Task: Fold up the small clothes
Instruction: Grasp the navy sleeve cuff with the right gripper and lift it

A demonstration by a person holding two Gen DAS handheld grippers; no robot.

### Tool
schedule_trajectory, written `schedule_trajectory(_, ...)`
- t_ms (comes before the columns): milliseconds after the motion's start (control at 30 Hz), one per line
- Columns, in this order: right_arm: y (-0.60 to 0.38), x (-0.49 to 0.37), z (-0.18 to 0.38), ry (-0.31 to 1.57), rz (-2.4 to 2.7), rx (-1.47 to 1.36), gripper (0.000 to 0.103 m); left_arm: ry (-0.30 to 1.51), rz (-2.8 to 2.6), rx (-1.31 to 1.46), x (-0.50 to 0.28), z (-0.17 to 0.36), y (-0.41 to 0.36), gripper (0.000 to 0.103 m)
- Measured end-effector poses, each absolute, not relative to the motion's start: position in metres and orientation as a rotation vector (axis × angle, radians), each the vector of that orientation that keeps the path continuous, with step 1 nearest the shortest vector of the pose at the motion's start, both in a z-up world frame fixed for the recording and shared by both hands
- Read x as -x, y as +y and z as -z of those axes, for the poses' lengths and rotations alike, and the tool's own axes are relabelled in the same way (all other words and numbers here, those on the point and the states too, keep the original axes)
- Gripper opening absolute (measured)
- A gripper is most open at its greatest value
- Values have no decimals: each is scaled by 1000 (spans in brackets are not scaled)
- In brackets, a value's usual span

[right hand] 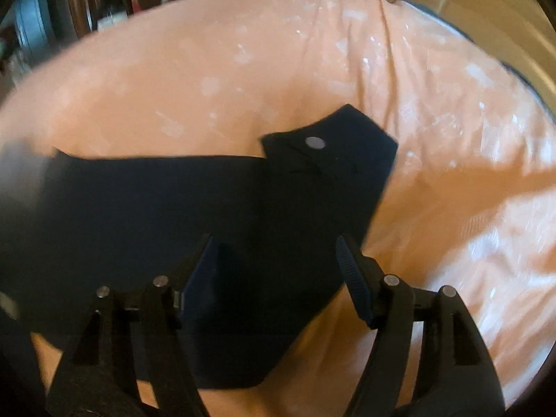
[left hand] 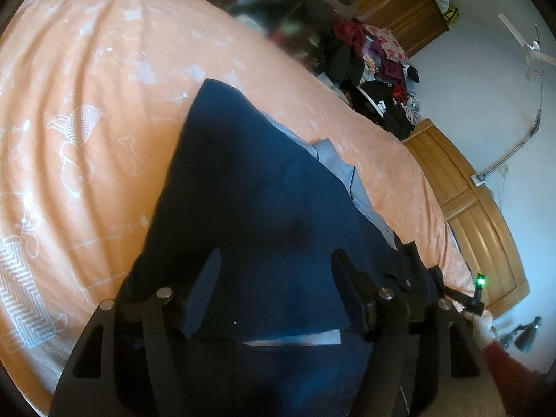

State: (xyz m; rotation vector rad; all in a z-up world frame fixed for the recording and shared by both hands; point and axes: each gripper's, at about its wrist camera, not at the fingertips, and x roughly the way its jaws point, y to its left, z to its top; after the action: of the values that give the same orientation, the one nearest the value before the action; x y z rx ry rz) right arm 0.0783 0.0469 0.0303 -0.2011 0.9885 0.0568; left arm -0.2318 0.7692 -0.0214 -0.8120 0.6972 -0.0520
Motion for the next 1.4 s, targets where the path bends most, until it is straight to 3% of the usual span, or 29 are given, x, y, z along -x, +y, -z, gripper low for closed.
schedule_trajectory(133,55,-82,-15,995,-4,347,64,693,58,817,231,21,768,72)
schedule_trajectory(167,55,-84,-12,986,13,372,58,692,59,818,231,21,769,72)
schedule_trajectory(200,52,-78,-12,967,41,384,42,692,60,818,231,21,769,73)
schedule_trajectory(233,43,-76,-18,948,70,344,37,691,61,818,231,22,769,73)
schedule_trajectory(367,-12,-59,-34,882,122,28,37,686,68,821,229,21,769,75)
schedule_trajectory(467,-29,-51,-34,863,110,-41,41,682,78,825,228,21,770,77)
schedule_trajectory(633,-12,-67,-42,838,120,66,56,680,80,824,227,20,768,78)
schedule_trajectory(867,25,-121,-23,910,148,323,60,681,80,823,227,20,768,79)
schedule_trajectory(900,29,-125,-17,935,143,362,56,681,80,823,227,20,768,79)
schedule_trajectory(933,31,-127,-10,967,124,377,41,681,80,823,227,20,769,79)
schedule_trajectory(967,29,-130,-7,985,106,352,34,681,80,823,227,20,769,79)
schedule_trajectory(1033,14,-122,-14,989,70,203,17,683,79,821,227,20,769,79)
schedule_trajectory(1100,-1,-107,-32,933,17,36,7,683,78,817,227,20,768,79)
schedule_trajectory(1233,-1,-63,-91,735,-186,-196,6,683,76,813,227,19,767,79)
schedule_trajectory(1400,99,-5,-174,575,-481,-161,6,678,64,811,227,15,765,79)
